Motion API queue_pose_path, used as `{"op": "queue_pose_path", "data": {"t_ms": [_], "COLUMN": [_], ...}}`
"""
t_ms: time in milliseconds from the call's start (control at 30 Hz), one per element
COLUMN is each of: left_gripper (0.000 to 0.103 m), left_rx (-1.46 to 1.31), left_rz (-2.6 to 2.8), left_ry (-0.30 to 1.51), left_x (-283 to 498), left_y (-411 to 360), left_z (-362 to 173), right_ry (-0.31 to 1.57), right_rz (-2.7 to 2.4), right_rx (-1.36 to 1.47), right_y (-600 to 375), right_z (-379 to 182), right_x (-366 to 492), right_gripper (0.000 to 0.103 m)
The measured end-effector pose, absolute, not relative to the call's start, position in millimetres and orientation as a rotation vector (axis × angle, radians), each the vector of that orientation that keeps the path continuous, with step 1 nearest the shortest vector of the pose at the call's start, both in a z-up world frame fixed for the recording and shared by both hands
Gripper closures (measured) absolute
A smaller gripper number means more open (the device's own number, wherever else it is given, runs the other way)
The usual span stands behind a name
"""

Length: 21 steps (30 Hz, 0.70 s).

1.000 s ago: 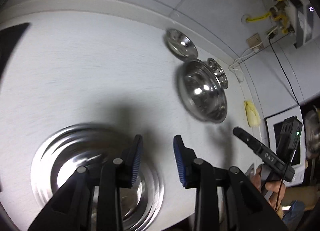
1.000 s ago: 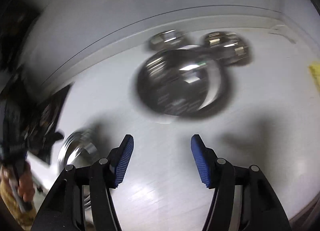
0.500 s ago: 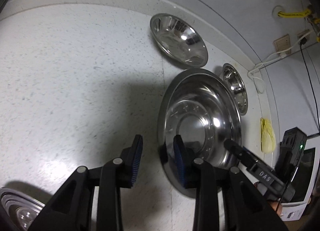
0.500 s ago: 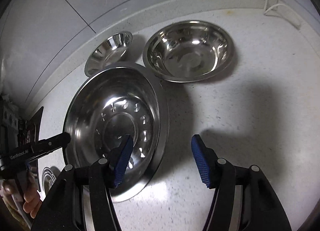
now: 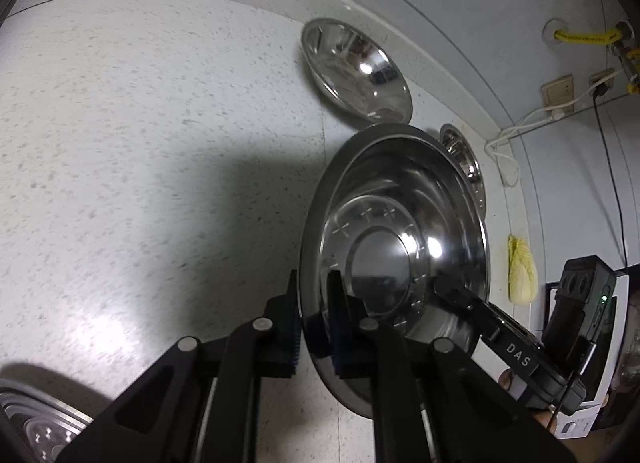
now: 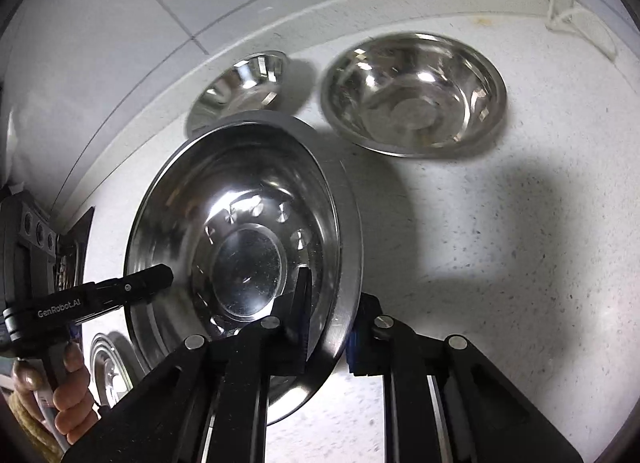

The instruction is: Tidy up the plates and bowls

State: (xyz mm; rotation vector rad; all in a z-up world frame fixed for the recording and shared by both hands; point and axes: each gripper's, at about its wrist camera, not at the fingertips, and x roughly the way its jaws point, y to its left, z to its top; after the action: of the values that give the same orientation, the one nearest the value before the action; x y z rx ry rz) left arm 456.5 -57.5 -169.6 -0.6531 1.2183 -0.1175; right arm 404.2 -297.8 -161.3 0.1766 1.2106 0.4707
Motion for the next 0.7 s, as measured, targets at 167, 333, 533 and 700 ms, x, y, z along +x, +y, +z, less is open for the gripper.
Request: {"op": "queue_pose_path", "data": {"t_ms": [167,333,533,700], "left_gripper": [0.093,0.093,0.093,0.091], "left_rx": [-0.697,-0.708,-0.694,-0.641], "left_rz": [-0.103,-0.065,-0.037,-0.113], "left_ry": [1.185,1.16,1.171,1.236], "left_x": [439,422,388,345], "left_y": [-34,-8,-6,-41], "left_z": [-151,-131,-122,-129], "right_ry": [1.184,1.163,1.161,1.18], "right_rz": [0.496,0.535,0.561,0.561], "right_rx": [0.134,0.114,0.101,0.083], "right_y": [-277,-246,-228,-256], "right_z": [-138,-123,-116,-116], "right_x": [393,387,368,330], "right_gripper": [0.09,0.09,0.09,0.09]}}
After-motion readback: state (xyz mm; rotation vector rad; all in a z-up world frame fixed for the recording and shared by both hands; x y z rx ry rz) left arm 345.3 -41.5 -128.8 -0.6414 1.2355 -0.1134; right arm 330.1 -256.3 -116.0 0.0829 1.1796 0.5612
